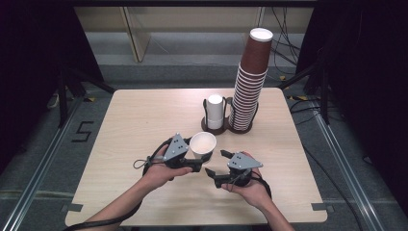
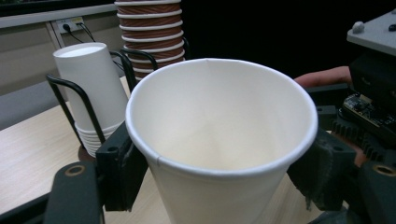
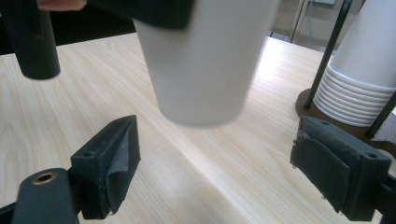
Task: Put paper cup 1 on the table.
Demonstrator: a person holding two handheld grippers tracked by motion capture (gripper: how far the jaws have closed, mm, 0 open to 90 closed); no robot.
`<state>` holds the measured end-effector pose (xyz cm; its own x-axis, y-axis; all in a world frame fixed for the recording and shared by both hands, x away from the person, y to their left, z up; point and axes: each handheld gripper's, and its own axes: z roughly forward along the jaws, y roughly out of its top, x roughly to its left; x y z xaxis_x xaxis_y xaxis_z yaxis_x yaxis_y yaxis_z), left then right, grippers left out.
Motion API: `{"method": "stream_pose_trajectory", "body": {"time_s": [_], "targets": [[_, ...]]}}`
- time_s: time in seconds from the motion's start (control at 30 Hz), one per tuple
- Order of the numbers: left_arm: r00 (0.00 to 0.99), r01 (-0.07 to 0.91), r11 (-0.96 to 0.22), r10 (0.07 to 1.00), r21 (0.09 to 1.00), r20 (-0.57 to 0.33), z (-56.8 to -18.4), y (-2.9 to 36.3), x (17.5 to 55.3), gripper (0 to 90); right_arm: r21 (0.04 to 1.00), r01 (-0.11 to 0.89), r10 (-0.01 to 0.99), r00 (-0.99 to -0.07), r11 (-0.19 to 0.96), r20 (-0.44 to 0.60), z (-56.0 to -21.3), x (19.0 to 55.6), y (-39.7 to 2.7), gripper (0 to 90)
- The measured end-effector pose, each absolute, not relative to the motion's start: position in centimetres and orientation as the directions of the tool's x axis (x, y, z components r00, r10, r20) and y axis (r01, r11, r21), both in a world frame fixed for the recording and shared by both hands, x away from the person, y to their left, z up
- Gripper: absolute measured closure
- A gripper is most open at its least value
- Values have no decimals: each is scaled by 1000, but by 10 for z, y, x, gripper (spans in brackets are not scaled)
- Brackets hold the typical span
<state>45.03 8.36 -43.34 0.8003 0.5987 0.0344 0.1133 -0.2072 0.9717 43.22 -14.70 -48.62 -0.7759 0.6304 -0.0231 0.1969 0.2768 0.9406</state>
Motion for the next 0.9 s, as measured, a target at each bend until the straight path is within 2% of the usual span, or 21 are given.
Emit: {"method": "stream_pose_trajectory", "body": {"time_s": [0.07, 0.27, 0.4, 0.9], "targets": [[794, 108, -206, 607, 973, 41, -432, 89, 451, 268, 937, 220, 632, -775, 272, -1, -486, 431, -148, 155], [765, 123, -185, 643, 975, 25, -429, 107, 453, 267, 942, 187, 636, -771, 280, -36, -487, 432, -154, 154], [741, 124, -180, 671, 976, 30, -429, 119, 456, 267, 941, 202, 643, -765, 270, -20, -489, 430, -156, 155], [609, 152, -139, 793, 979, 18, -423, 169, 478, 265, 942, 230, 654, -756, 245, 15, -492, 428, -161, 157]]}}
